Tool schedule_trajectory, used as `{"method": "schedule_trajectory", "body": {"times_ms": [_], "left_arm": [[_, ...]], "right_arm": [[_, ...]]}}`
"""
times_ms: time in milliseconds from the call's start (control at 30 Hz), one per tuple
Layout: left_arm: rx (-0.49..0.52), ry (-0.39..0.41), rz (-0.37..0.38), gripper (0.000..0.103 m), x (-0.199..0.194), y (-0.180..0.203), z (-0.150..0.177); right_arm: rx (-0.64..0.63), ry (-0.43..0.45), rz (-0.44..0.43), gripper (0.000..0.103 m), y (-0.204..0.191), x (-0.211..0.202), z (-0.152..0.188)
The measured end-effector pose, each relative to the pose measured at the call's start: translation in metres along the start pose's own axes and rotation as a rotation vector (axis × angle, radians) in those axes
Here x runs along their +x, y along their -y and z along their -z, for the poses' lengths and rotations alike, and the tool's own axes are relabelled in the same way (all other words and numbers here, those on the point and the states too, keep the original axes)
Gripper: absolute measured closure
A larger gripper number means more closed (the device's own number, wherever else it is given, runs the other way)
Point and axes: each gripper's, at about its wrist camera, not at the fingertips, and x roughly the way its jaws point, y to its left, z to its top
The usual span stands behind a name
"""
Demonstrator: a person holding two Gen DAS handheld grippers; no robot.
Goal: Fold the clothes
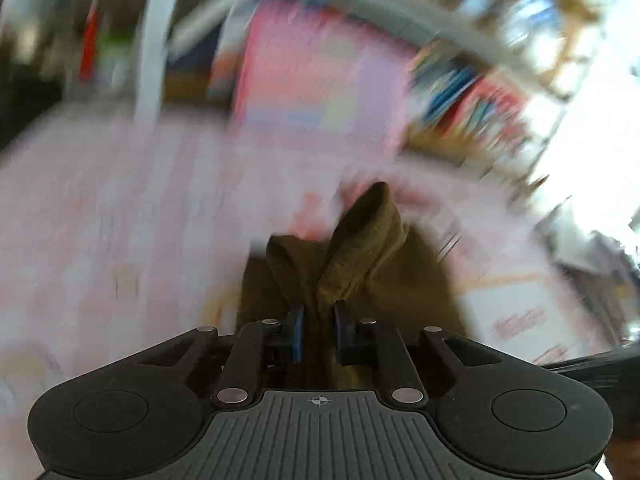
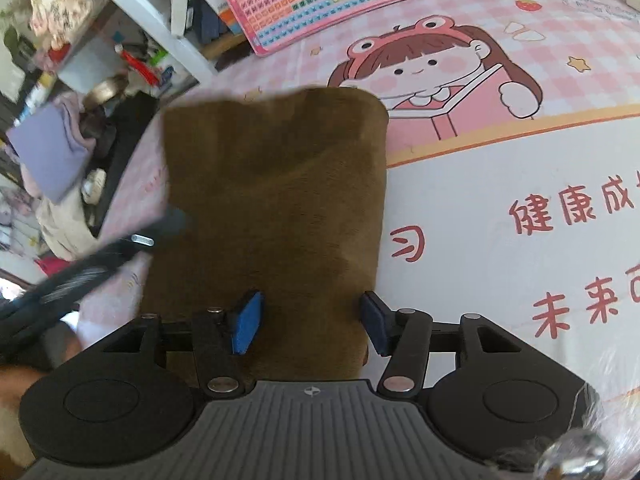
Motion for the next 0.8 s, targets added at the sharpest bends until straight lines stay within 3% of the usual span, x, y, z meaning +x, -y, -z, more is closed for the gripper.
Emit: {"method": "schedule_trajectory", "body": {"times_ms": [133,200,233,267,333,433,600,733,800], "left_arm": [[-0.032,0.038,-0.003,0.08,-0.004,-0.006,0.003],[-0.054,0.084,-0.022,0.069,-0.016,-0.009,0.002],[-0.064,0.107,-0.031,0.058,-0.022,-0.01,0.001],[-0.075,0.13,-0.04,0.039,-0.028,-0.012,0.001],[-0.098,0.17,-0.05,0.026,-0.04,-0.015,0.001],[-0.154,0.115,0.025,0.025,-0.04,-0.03,0.002],[-0.174,-0.001,0.044,0.025,-0.025,-0.033,0.012],[-0.21,-0.054,0.05,0.031,-0.011,-0.032,0.019],[-0.232,-0.066,0.059,0.04,-0.007,-0.03,0.021]], "right_arm": [[0.009,-0.005,0.004,0.051,0.002,0.005,0.0],[0.018,-0.006,-0.003,0.05,0.004,0.005,0.0],[0.017,-0.005,-0.006,0.05,0.004,0.005,0.0],[0.016,-0.004,-0.008,0.05,0.004,0.004,0.0],[0.026,-0.002,-0.022,0.05,0.007,0.002,-0.001],[0.052,-0.007,-0.043,0.049,0.011,0.002,-0.002],[0.094,-0.027,-0.07,0.048,0.016,0.006,-0.003],[0.12,-0.038,-0.088,0.047,0.019,0.01,-0.004],[0.13,-0.039,-0.098,0.053,0.02,0.011,-0.005]]}}
